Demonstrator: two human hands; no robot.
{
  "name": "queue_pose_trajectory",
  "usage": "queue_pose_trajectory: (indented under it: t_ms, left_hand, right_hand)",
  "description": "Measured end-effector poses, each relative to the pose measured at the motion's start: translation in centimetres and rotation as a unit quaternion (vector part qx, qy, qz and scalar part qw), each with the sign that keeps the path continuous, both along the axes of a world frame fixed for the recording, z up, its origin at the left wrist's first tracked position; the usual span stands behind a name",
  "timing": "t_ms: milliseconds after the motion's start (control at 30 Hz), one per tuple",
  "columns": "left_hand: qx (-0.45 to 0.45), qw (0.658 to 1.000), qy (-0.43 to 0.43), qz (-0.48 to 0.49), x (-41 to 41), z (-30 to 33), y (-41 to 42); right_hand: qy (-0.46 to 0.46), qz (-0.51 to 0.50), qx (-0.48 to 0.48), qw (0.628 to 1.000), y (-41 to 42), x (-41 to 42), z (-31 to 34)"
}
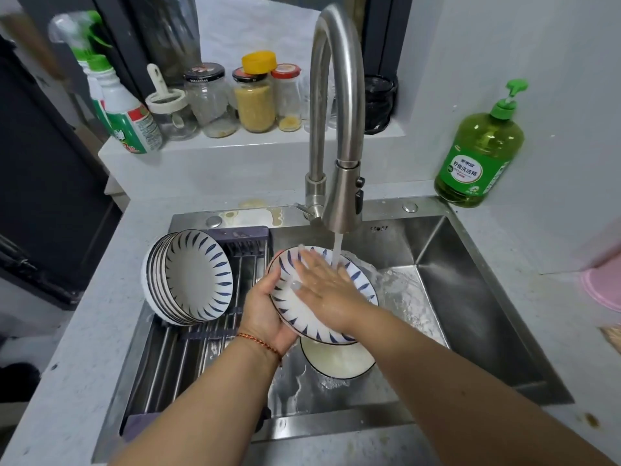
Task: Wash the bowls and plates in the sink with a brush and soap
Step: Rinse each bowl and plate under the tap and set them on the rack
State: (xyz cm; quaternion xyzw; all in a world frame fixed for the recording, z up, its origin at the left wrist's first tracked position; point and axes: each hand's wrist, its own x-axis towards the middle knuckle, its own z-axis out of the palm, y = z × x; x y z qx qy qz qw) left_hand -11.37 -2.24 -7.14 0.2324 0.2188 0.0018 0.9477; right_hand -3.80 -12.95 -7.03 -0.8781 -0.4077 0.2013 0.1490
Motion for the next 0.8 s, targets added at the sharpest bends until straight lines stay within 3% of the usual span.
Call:
queue_pose_trajectory:
  t_ms: [100,267,433,600,700,800]
  left_hand:
    - [0.012,0.999,-0.026,0.019,0.1,0.4,0.3]
    - [0.058,0.996,-0.009,0.063,1.0,-0.4,1.6]
    - [0.059,0.996,0.015,0.06,2.2,-0.4,1.0]
    - [0.049,0.996,0.066,0.015,3.6,1.2,-0.6]
    - [0.064,0.995,0.08,-0.003,4.3,2.1,-1.3]
    - [0.111,0.988,0.106,-0.021,4.5,1.7,-2.1]
  right_hand:
    - [-0.11,-0.014,-0.093,0.99,-1.3,1.8,-0.4]
    - [-0.059,-0.028,-0.095,0.993,-5.2,0.4,-0.5]
    - [-0.052,0.023,0.05,0.997,-7.4,-3.3,-2.0]
    - [-0.091,-0.033,0.225,0.97,-7.3,-3.4,-2.9]
    - [0.004,-0.104,0.268,0.958,-7.3,-3.6,-1.5]
    - [0.143,-0.198,0.297,0.923,-6.9,-3.1,-0.1]
